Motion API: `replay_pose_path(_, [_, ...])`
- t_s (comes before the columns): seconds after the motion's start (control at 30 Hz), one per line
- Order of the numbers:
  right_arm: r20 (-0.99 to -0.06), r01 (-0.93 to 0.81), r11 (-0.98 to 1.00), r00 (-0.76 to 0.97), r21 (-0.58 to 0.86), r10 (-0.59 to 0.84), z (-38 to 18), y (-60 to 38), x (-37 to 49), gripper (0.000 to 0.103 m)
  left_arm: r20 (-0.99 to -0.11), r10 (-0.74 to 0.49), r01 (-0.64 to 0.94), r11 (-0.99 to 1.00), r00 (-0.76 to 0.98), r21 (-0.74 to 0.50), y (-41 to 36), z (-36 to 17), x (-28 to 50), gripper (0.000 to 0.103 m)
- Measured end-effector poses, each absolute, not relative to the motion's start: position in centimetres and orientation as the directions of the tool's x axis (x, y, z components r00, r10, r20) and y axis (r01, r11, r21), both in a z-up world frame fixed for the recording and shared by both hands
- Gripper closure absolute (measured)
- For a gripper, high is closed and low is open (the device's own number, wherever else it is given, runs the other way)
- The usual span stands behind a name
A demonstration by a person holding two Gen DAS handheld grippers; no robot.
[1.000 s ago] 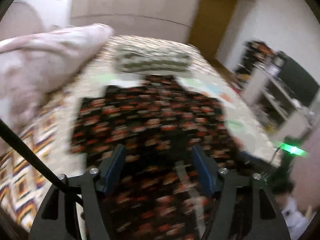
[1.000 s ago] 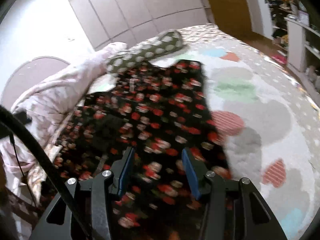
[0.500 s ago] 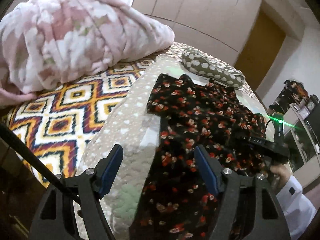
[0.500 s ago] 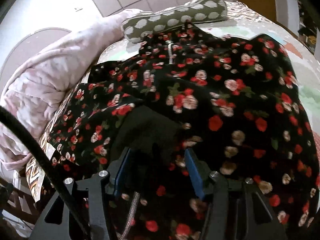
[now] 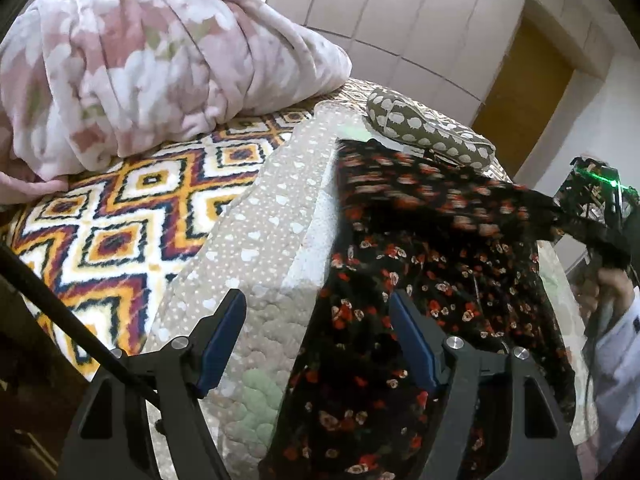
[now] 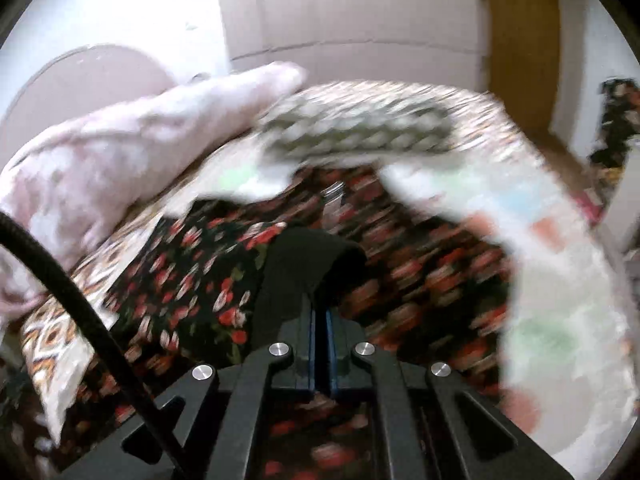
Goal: Fold large clothes
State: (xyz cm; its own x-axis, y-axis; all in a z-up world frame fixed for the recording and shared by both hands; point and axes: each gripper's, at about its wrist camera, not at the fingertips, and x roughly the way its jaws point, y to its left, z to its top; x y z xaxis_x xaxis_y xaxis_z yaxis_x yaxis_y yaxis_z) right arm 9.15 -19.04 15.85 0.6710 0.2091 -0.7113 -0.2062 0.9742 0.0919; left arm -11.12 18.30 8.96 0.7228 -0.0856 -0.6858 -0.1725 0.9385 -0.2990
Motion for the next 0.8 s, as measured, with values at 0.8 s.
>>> replay_pose_path(0.8, [-0.763,-0.134,0.967,0.595,0.218,0.255,11.5,-24.0,13.2,0.087,-0.784,-0.115,-0.027,0.986,0.610,-0.165,11.9,7.3,7.1,0.030])
